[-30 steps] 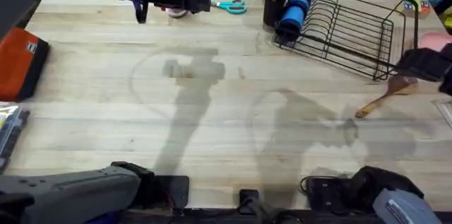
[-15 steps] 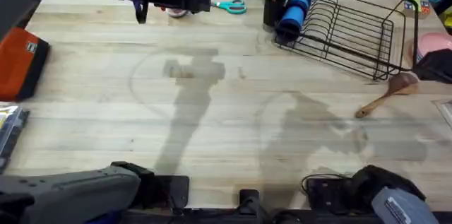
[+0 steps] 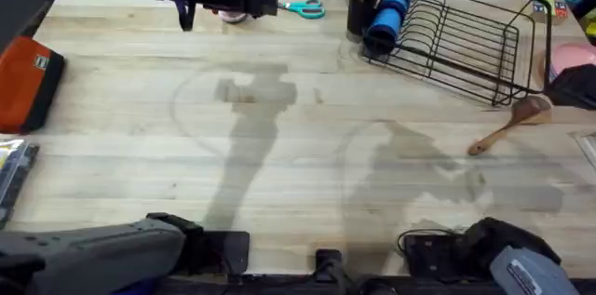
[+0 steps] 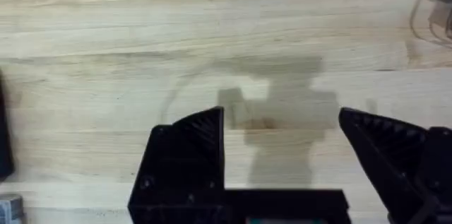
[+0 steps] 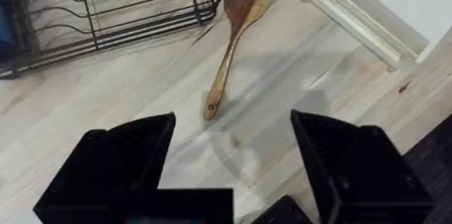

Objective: Pick up the spoon on the table one by one and put them onto the rack

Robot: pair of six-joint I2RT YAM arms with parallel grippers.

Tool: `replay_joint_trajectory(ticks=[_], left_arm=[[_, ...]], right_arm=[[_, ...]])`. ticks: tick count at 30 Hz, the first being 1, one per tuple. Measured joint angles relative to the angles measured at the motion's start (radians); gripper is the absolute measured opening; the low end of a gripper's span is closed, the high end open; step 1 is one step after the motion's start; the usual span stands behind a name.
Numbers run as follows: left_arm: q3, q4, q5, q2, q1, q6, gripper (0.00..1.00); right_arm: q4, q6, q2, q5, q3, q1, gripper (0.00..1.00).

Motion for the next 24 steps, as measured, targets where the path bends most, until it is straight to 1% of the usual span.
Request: replay_joint_trajectory(ticks=[21, 24], left_arm=[[0.0, 0.0, 0.002, 0.0, 0.0, 0.0, 0.993], [0.0, 0.0, 0.002, 0.0, 0.0, 0.0, 0.992]], right_arm=[[0.0, 0.0, 0.0, 0.003, 0.0, 0.0, 0.993], [0.002, 0.0, 0.0, 0.019, 0.0, 0.0, 0.993]])
